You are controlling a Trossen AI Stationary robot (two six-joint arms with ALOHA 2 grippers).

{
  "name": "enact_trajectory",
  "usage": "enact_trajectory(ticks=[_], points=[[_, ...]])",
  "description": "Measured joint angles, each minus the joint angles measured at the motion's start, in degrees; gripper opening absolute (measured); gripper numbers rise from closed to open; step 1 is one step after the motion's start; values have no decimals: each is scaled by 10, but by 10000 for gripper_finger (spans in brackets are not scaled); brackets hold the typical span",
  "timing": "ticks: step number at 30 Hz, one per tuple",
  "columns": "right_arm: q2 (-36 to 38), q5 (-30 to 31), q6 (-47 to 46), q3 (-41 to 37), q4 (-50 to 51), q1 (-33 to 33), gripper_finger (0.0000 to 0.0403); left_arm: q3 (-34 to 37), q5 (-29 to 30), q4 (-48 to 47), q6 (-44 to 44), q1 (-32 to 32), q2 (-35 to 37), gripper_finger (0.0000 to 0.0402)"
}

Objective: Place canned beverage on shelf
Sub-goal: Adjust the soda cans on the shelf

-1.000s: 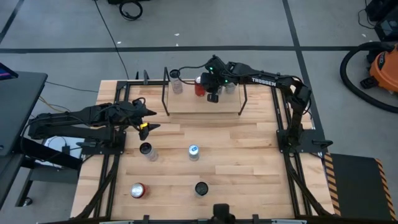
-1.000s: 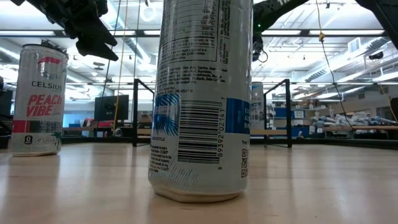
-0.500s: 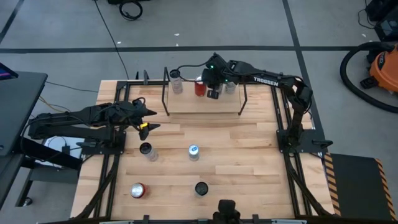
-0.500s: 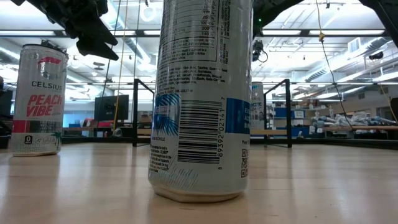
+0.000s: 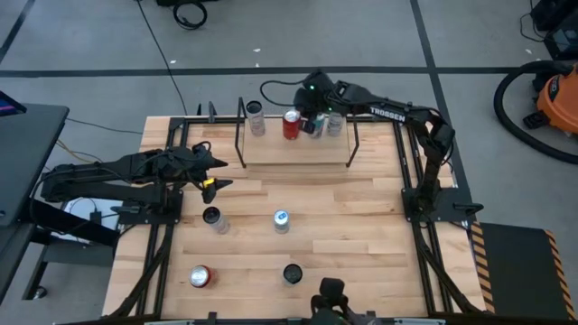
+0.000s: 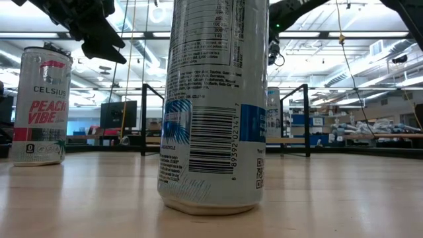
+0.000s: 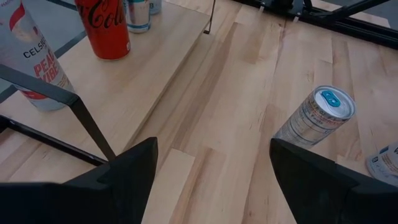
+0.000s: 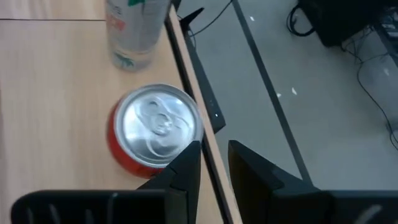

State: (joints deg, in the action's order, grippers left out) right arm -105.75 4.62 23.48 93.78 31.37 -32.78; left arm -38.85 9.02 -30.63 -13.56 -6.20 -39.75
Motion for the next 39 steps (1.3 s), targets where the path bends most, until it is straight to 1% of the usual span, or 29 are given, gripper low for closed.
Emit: enact_trajectory(ticks=[10,12,14,16,19,23,28,35,39], points=[[0,-10,-6,0,-19,-13,91,0,0,0,-2,0,0,311],[0,12,-1,0,-10,-15,91,0,0,0,-2,0,0,311],[4,51,4,0,14,-14,91,0,0,0,-2,0,0,311],[14,68,5,0,37,-11,91,0,0,0,-2,0,0,311],[31,58,5,0,66,-5,91,0,0,0,-2,0,0,311],[43,63,3,0,83,1,91,0,0,0,-2,0,0,311],[41,63,-18,0,138,-4,91,0,0,0,-5,0,0,311],[40,67,-26,0,152,-13,91,0,0,0,-3,0,0,311],[41,58,-36,0,159,-18,91,0,0,0,-3,0,0,311]])
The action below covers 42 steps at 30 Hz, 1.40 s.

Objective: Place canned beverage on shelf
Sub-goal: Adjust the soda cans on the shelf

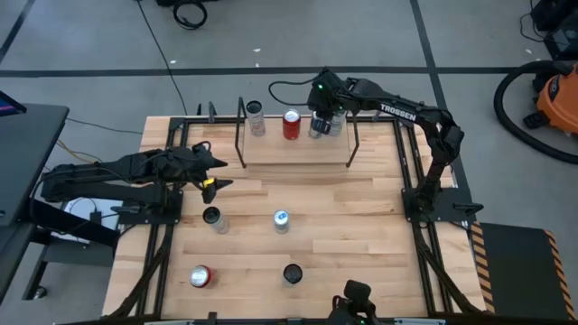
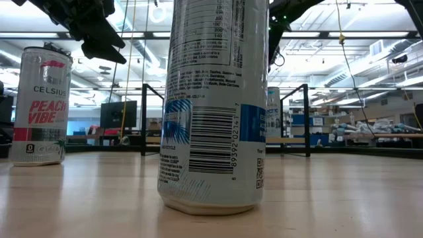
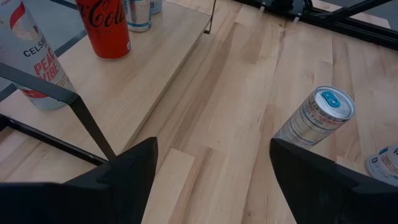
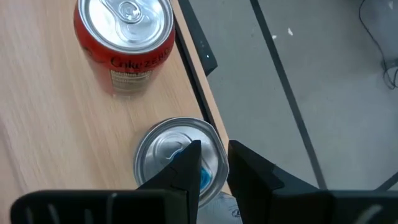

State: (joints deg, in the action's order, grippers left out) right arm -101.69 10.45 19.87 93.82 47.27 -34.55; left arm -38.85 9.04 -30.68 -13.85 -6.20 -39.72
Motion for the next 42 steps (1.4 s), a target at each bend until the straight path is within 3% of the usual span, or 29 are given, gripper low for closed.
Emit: enact_trajectory(ticks=[8,22,30,42], points=[[-2,-51,-24,0,-8,-5,91,0,0,0,1,0,0,311],[-4,-60,-28,-3,-33,-5,91,0,3,0,1,0,0,311],[-3,-23,-17,-2,-30,-5,91,0,3,0,1,0,0,311],[-2,-10,-8,51,52,7,91,0,4,0,1,0,0,311]])
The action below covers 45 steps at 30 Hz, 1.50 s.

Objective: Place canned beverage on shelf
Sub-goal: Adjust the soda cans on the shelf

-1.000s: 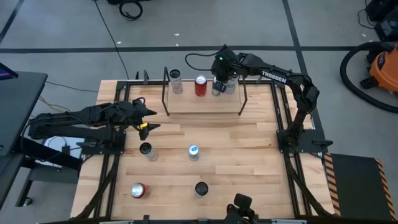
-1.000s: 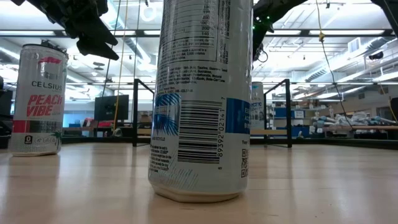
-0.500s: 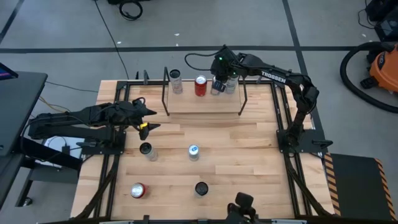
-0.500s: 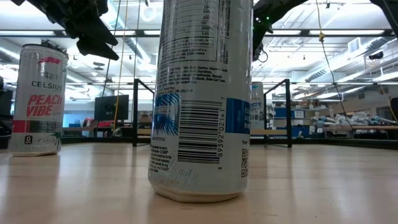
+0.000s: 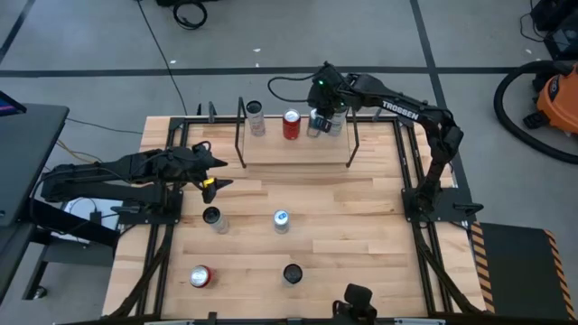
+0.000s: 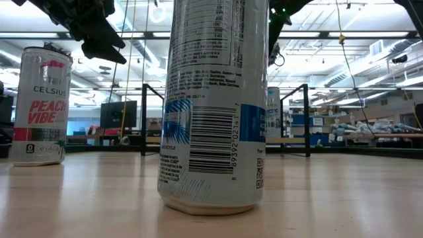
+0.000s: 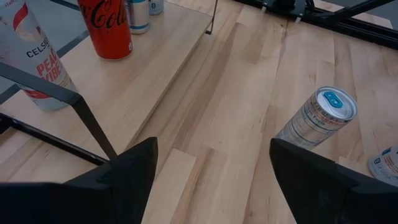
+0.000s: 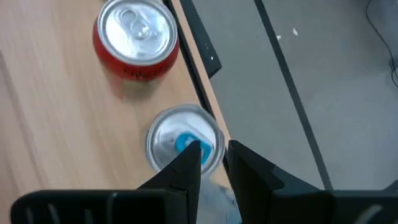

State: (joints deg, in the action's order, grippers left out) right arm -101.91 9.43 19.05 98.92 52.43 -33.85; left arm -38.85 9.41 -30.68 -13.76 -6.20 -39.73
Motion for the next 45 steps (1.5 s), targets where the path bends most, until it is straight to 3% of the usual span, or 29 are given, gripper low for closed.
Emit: enact_trajectory(ticks=[9,20,33,45], points=[[0,-7,-16,27,88,36,91,0,0,0,0,0,0,311],[1,-95,-59,40,143,82,91,0,0,0,12,0,0,311],[-1,-96,-10,39,-67,56,91,0,0,0,15,0,0,311],[-2,-125,-24,-44,-218,18,91,0,0,0,15,0,0,311]])
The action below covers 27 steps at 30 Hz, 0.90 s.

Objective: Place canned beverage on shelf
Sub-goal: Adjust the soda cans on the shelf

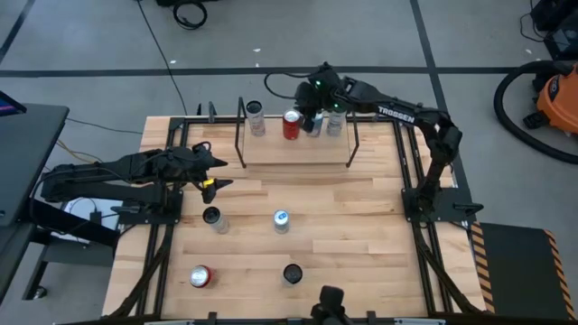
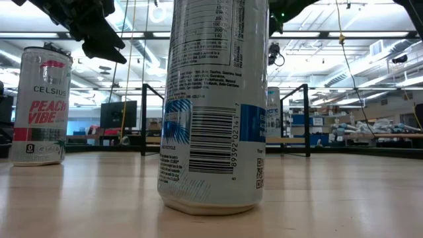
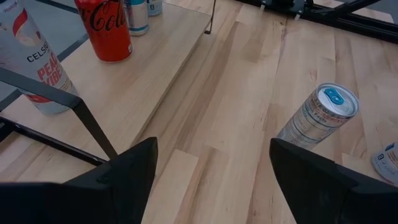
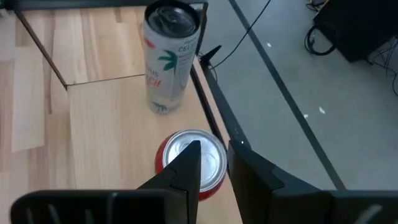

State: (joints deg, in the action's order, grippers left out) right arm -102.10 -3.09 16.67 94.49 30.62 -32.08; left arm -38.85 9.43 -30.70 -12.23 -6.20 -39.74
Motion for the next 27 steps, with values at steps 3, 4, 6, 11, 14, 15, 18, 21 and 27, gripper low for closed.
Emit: enact_trajectory(ticks=[3,4,6,11,14,15,18,21,27], points=[[0,-1,0,-29,-14,0,91,0,0,0,0,0,0,311],[0,-1,0,-38,-21,1,91,0,0,0,0,0,0,311],[0,-1,0,-54,-38,1,91,0,0,0,0,0,0,311],[0,-1,0,-67,-60,1,91,0,0,0,0,0,0,311],[0,-1,0,-79,-76,1,91,0,0,0,0,0,0,311],[0,-1,0,-86,-85,1,91,0,0,0,0,0,0,311],[0,-6,0,-100,-105,1,91,0,0,0,0,0,0,311],[0,-10,0,-113,-121,1,91,0,0,0,0,0,0,311],[0,-10,0,-122,-128,1,91,0,0,0,0,0,0,311]])
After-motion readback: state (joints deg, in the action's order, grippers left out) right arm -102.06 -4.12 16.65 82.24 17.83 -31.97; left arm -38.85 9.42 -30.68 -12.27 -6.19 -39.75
